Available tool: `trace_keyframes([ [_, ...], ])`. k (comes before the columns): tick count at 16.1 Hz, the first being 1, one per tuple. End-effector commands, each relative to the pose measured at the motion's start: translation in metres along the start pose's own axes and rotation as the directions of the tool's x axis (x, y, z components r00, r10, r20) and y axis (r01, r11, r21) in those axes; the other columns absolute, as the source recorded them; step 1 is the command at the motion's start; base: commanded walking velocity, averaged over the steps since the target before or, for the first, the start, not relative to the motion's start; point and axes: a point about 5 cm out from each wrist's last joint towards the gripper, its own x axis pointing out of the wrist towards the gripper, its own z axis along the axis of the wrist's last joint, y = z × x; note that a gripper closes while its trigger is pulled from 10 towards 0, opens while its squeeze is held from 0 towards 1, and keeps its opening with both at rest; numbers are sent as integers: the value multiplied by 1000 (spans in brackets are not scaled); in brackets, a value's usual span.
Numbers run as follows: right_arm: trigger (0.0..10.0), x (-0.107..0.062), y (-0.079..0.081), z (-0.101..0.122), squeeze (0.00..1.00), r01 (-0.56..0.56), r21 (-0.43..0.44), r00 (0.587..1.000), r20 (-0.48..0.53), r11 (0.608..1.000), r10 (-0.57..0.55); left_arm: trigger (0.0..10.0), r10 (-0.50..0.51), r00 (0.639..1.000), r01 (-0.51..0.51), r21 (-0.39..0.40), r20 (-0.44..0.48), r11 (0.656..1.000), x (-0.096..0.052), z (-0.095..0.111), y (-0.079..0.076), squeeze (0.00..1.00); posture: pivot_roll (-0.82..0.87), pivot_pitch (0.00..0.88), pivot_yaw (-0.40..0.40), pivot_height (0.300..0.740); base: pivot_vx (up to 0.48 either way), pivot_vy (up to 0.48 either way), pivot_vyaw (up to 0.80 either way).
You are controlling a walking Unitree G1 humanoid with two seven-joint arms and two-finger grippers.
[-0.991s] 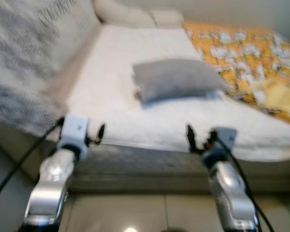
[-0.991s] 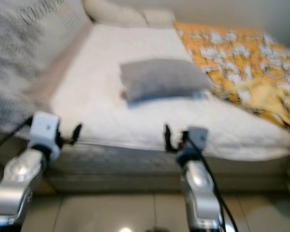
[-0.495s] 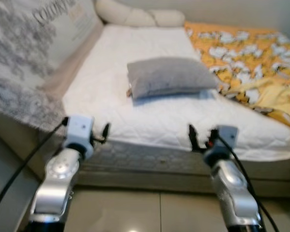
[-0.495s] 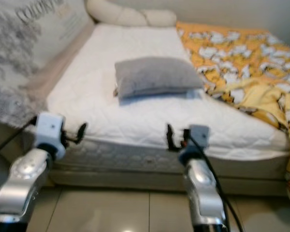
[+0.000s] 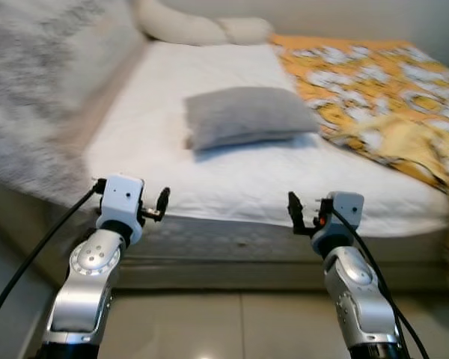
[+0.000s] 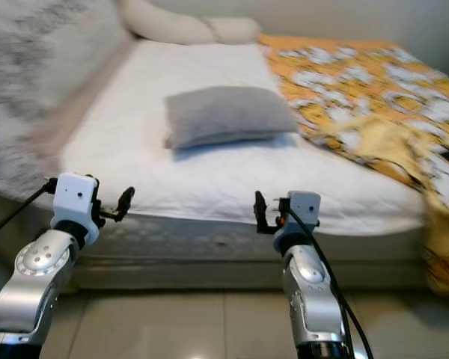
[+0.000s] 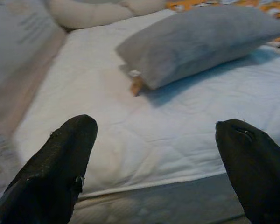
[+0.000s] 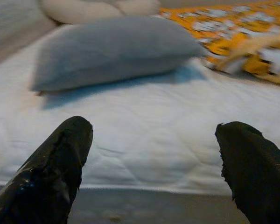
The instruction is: Clean up the room
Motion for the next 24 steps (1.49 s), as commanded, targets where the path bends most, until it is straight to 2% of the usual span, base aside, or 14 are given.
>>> trace_keyframes([
  [1, 10000, 3, -1, 4, 0, 9, 12, 1000, 17, 1000, -9, 10000, -5, 1000, 5, -1, 3, 1000, 1, 1, 0, 0, -4, 0, -32, 740, 0, 0, 0],
  [4, 10000, 3, -2, 5, 0, 15, 1, 1000, 21, 1000, -15, 10000, -7, 1000, 7, -4, -1, 1000, 1, 0, -1, 0, -11, 0, -28, 740, 0, 0, 0],
  [7, 10000, 3, -1, 3, 0, 0, 30, 1000, 6, 1000, 0, 10000, -3, 1000, 3, -4, -6, 1000, 1, -1, 0, 0, -11, 0, -28, 740, 0, 0, -800],
  [11, 10000, 2, -1, 5, 0, -11, 10, 1000, 15, 1000, 10, 10000, 4, 1000, -4, -5, -10, 1000, 1, -1, 1, 0, -10, 0, -29, 740, 0, 0, -105],
  [14, 10000, 4, -3, 6, 0, -3, 19, 1000, 11, 1000, 2, 10000, 10, 1000, -10, -10, -10, 1000, 1, -1, 2, 0, -10, 0, -32, 740, 267, 0, 0],
  [17, 10000, 6, -5, 9, 0, 2, 3, 1000, 20, 1000, -2, 10000, 13, 1000, -14, -11, -7, 1000, 3, 0, 2, 0, -11, 0, -33, 740, 310, 0, -673],
  [21, 10000, 7, -6, 9, 0, 5, 11, 1000, 13, 1000, -5, 10000, 18, 1000, -18, -5, -5, 1000, 4, 1, 3, 0, -10, 0, -35, 740, 316, 0, 0],
  [22, 10000, 9, -6, 11, 0, 10, -24, 1000, 18, 1000, -9, 10000, 27, 1000, -27, -4, -4, 1000, 5, 1, 5, 0, -9, 0, -35, 740, 319, 0, 0],
  [24, 10000, 9, -4, 11, 0, -5, -25, 1000, 19, 1000, 5, 10000, 32, 999, -32, -3, -4, 999, 5, 1, 6, 0, -9, 0, -35, 740, 319, 0, 0],
])
